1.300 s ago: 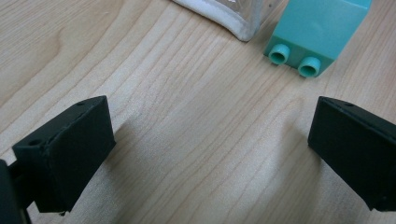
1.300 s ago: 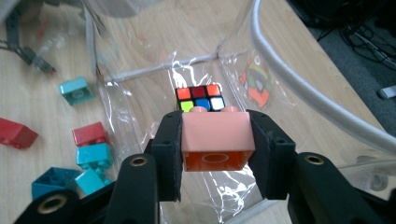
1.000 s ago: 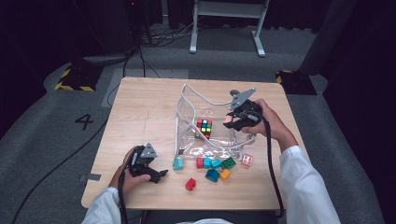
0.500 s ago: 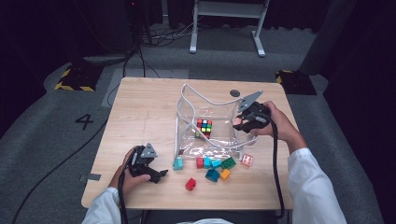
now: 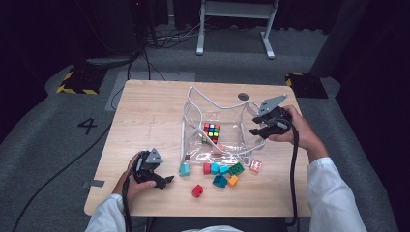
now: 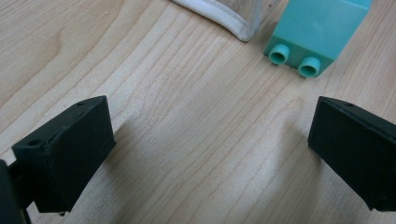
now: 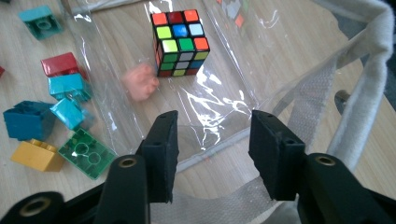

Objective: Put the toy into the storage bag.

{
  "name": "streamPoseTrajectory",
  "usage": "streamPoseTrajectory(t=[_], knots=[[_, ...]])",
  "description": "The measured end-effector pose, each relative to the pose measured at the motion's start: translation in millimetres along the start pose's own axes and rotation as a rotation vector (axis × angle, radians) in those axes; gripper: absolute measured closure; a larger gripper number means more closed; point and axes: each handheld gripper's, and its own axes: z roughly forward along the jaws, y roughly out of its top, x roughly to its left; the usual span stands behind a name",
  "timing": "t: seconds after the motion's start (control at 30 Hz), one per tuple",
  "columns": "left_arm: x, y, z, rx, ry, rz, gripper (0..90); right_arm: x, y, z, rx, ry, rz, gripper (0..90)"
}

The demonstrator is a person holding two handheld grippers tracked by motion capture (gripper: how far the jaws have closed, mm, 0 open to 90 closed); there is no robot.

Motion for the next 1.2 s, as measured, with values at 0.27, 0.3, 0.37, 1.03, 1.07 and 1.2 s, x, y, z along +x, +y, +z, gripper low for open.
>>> streamPoseTrajectory(t=[0.27,0.3,0.37,1.03,1.07,1.2], knots=[[0.0,0.0,-0.1,0.001,0.001,0.001,0.4,8.2,-11.6,-21.6,-0.169,0.009,0.050,38.7],[-0.1,0.0,0.0,-0.001,0.000,-0.001,0.4,8.5,-13.4,-24.4,-0.182,0.004,0.057,35.7],[0.0,0.0,-0.1,0.001,0.000,0.000,0.4,10.4,-18.5,-32.8,-0.211,-0.029,0.068,31.1],[0.0,0.0,-0.1,0.001,0.001,0.001,0.4,40.4,-80.2,-67.0,-0.357,-0.139,0.170,27.3],[0.0,0.0,-0.1,0.001,0.001,0.001,0.4,41.5,-83.9,-66.1,-0.351,-0.138,0.178,27.3],[-0.1,0.0,-0.1,0.001,0.001,0.000,0.4,46.1,-97.1,-56.5,-0.328,-0.139,0.195,27.3]])
